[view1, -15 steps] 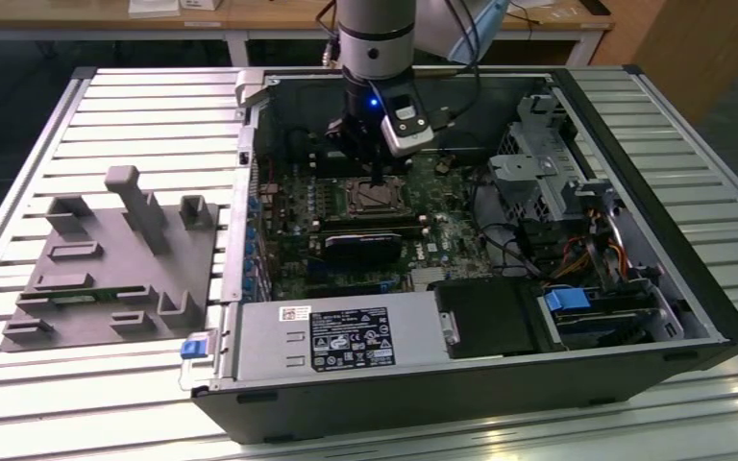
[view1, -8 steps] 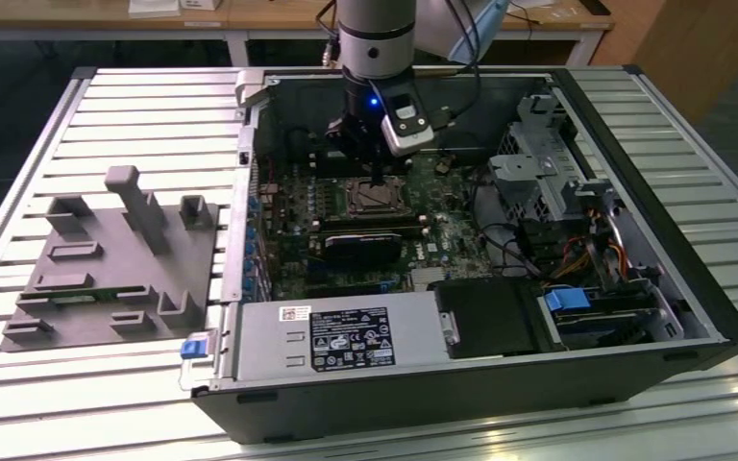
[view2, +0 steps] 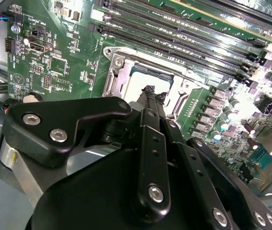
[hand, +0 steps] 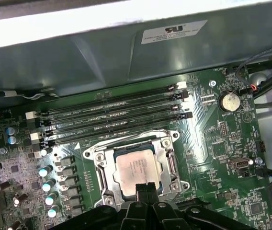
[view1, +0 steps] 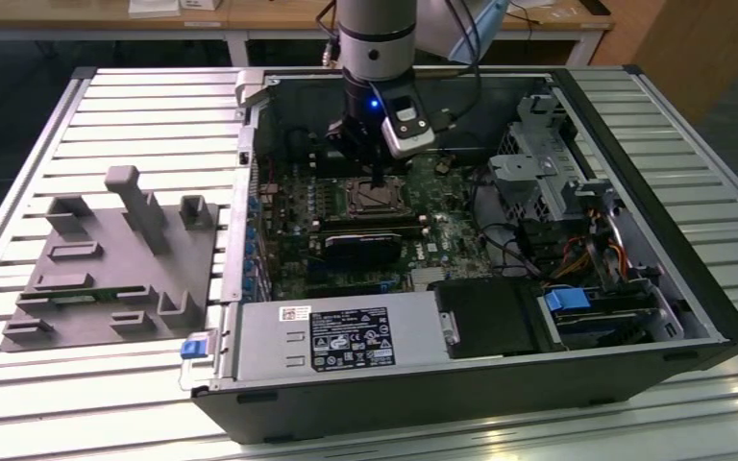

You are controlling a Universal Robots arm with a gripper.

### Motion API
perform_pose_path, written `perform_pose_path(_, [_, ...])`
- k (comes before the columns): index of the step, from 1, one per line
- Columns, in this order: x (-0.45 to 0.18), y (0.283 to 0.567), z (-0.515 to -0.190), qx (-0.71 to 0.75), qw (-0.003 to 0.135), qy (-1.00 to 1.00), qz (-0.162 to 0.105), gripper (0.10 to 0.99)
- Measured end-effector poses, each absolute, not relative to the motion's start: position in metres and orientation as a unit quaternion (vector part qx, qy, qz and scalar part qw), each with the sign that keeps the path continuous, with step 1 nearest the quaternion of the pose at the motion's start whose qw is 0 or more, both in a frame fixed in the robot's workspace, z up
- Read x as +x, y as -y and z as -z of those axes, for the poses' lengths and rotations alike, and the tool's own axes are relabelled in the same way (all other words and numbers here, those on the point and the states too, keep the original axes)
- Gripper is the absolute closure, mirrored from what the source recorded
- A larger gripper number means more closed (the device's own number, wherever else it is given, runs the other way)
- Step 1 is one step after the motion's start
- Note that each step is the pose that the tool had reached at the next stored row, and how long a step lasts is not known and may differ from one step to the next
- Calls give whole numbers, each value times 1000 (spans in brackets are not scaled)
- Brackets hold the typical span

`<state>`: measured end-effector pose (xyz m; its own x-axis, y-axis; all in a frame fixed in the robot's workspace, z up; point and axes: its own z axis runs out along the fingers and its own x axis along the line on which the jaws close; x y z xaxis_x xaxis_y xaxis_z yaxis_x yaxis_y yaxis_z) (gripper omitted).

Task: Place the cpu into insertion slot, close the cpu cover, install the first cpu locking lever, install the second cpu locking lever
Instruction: 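Install the second cpu locking lever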

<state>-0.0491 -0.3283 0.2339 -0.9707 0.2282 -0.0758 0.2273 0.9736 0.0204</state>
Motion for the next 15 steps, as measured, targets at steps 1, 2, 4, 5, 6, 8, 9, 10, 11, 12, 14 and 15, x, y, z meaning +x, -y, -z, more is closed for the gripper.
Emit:
perform_pose_path(1, [-49,329,-234,115,39,-993,-6,984])
perform_pose_path(2, [-49,329,-234,115,39,-993,-6,984])
perform_pose_path(4, [-49,331,-234,115,39,-993,-6,984])
perform_pose_path(5, [-49,331,-234,115,39,-993,-6,984])
perform_pose_path(6, [-49,331,-234,115,39,-993,-6,984])
perform_pose_path(8, [-49,331,-234,115,39,-993,-6,984])
perform_pose_path(9, [-49,331,-234,115,39,-993,-6,984])
perform_pose_path(10, [-49,331,-234,115,39,-993,-6,984])
perform_pose_path(11, [-49,331,-234,115,39,-993,-6,984])
perform_pose_path(12, [-49,331,-234,115,39,-993,-6,984])
perform_pose_path(14, [-49,331,-235,115,39,-993,-6,984])
perform_pose_path(15, [-49,331,-236,115,39,-993,-6,984])
